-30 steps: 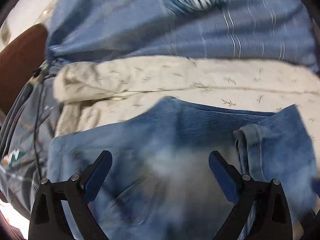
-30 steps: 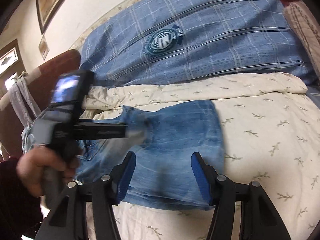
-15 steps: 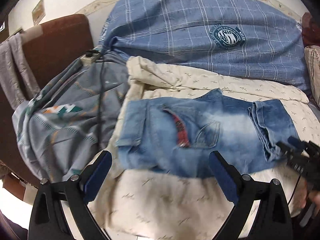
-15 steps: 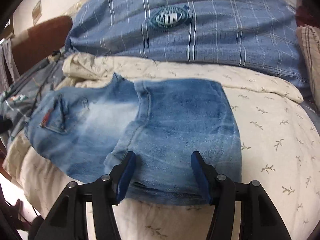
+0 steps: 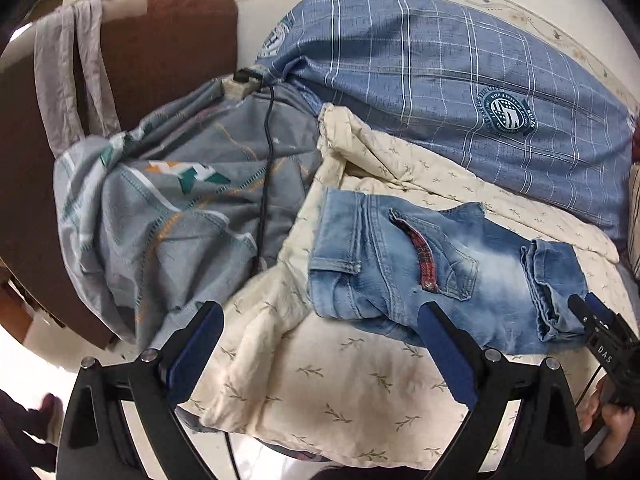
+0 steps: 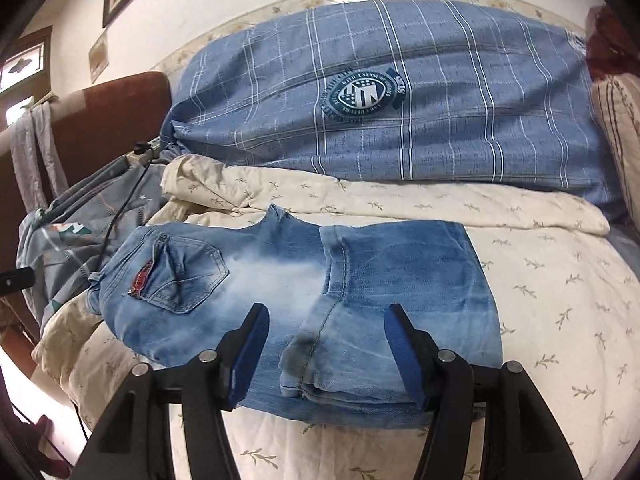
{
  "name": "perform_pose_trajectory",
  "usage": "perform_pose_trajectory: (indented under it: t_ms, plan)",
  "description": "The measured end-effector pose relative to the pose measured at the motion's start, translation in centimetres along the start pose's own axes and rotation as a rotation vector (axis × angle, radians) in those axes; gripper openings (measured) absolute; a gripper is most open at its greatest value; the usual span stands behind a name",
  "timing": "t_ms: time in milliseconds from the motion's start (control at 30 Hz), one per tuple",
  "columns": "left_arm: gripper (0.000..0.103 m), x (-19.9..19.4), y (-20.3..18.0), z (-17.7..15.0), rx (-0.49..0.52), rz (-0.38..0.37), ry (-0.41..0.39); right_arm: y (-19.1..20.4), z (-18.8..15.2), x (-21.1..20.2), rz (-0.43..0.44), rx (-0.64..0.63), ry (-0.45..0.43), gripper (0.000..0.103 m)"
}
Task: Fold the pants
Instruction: 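Move the left gripper to the waistband end of the folded jeans, then grasp the jeans waistband end with the left gripper and fold it over the legs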
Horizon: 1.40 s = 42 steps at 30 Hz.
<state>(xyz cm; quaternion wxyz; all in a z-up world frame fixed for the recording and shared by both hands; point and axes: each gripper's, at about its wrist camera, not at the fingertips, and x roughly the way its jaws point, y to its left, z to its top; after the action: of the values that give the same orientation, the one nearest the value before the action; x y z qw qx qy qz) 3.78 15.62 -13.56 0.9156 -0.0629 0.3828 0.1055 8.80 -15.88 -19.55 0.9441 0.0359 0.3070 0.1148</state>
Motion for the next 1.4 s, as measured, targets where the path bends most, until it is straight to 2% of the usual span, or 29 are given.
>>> perform_pose_trajectory:
  t_ms: [133,300,667,933,1133,1200,1400]
  plan:
    - [0.098,0.5,-0.3,-0.3,-0.011,-0.025,0.015,-0.8,0.1,0.2,0.009,0.032,0.017,0.064]
    - [0.098,1.7,0.5,-0.7,-0.046,-0.021,0.052,-1.9,0.4,0.1,0.012,0.092,0.015,0.065]
    - [0.098,3.0,5.0,-1.3,-0.196,-0.035,0.078,-3.2,0.5,-0.1,0.010,0.139,0.016,0.065]
    - [0.098,4.5,7.6,-1.6,-0.376,-0.142,0.132,-5.0,0.6,-0.2,0.029,0.224,0.020,0.066]
    - [0.098,6.2,5.7,-1.8,-0.445,-0.246,0.204,-5.4,0.6,-0.1,0.036,0.241,0.027,0.066]
    - [0.098,6.8,4.7,-1.5,-0.450,-0.264,0.215,-5.4,0.6,-0.1,0.040,0.239,0.029,0.066]
    - [0.098,10.0,3.2,-1.3,-0.549,-0.320,0.277,-5.6,0.7,-0.3,0.039,0.235,0.026,0.066]
